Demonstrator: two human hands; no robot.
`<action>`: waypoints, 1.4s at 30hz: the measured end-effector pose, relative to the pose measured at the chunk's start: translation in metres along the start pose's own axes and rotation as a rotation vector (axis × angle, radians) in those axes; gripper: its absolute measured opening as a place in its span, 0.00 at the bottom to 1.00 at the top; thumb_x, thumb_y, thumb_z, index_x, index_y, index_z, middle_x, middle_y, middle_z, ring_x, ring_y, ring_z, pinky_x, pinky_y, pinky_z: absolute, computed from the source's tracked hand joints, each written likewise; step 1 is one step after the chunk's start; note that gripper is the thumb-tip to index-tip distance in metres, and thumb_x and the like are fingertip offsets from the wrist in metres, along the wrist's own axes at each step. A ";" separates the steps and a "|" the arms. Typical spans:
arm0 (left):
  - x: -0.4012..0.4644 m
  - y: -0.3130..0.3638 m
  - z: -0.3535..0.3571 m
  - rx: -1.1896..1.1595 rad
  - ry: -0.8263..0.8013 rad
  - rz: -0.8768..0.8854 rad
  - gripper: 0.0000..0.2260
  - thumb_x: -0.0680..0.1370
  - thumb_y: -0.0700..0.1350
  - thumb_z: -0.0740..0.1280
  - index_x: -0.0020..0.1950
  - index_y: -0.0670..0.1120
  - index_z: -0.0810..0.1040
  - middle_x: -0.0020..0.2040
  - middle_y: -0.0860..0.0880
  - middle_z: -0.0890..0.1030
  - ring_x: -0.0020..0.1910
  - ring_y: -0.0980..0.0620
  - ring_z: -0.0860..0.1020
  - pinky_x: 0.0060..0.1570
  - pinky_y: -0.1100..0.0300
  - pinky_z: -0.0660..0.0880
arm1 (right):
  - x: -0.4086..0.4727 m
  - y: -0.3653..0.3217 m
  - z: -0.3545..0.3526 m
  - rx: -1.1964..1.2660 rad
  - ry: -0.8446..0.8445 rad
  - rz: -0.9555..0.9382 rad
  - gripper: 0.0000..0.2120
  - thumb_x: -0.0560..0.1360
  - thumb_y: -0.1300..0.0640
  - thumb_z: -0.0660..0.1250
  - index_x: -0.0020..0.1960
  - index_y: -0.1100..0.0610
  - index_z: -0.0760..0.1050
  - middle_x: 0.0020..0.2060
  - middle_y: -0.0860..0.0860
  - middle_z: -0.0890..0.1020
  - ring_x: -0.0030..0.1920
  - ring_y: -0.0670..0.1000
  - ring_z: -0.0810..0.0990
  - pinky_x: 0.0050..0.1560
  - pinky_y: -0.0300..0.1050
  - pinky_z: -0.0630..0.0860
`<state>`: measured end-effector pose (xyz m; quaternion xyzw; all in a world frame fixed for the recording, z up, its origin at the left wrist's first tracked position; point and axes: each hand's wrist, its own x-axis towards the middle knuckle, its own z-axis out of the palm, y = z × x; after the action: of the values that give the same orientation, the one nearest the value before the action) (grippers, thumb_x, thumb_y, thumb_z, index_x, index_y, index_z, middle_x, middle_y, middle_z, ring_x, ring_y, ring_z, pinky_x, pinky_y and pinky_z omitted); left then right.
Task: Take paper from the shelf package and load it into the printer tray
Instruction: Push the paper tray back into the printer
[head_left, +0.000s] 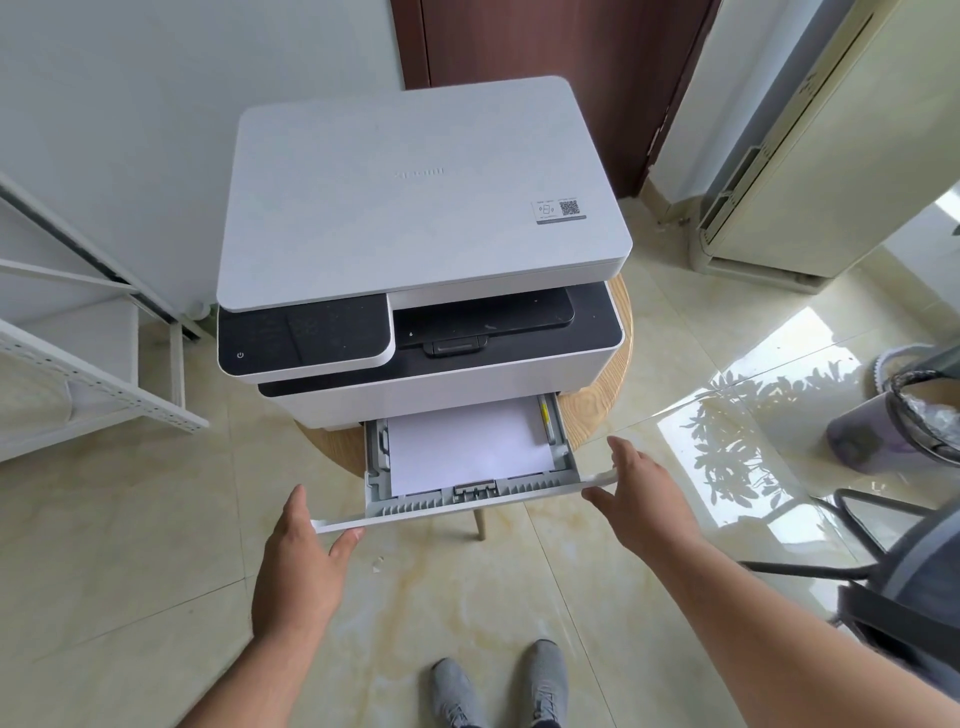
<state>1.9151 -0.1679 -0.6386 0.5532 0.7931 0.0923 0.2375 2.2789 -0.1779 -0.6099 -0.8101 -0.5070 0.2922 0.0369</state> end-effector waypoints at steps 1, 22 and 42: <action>0.001 0.000 0.000 0.000 0.001 0.000 0.39 0.75 0.53 0.75 0.80 0.44 0.60 0.72 0.39 0.75 0.68 0.37 0.75 0.57 0.44 0.77 | 0.001 -0.001 -0.001 -0.002 0.000 -0.002 0.31 0.80 0.50 0.71 0.77 0.56 0.64 0.65 0.55 0.80 0.65 0.58 0.78 0.59 0.53 0.77; 0.025 0.018 -0.005 -0.027 0.037 -0.005 0.39 0.76 0.53 0.75 0.80 0.44 0.59 0.74 0.39 0.73 0.70 0.37 0.74 0.58 0.44 0.76 | 0.024 -0.015 -0.009 0.005 0.028 -0.015 0.35 0.79 0.50 0.72 0.80 0.56 0.60 0.69 0.57 0.79 0.68 0.60 0.77 0.62 0.54 0.77; 0.034 0.024 -0.008 -0.042 0.035 0.007 0.39 0.75 0.52 0.76 0.79 0.44 0.60 0.72 0.38 0.74 0.68 0.36 0.75 0.56 0.43 0.77 | 0.029 -0.024 -0.013 0.031 0.041 0.013 0.38 0.78 0.51 0.74 0.82 0.55 0.59 0.73 0.56 0.76 0.71 0.59 0.76 0.66 0.56 0.77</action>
<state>1.9215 -0.1264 -0.6310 0.5492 0.7930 0.1195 0.2351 2.2753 -0.1382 -0.6033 -0.8185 -0.4963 0.2835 0.0581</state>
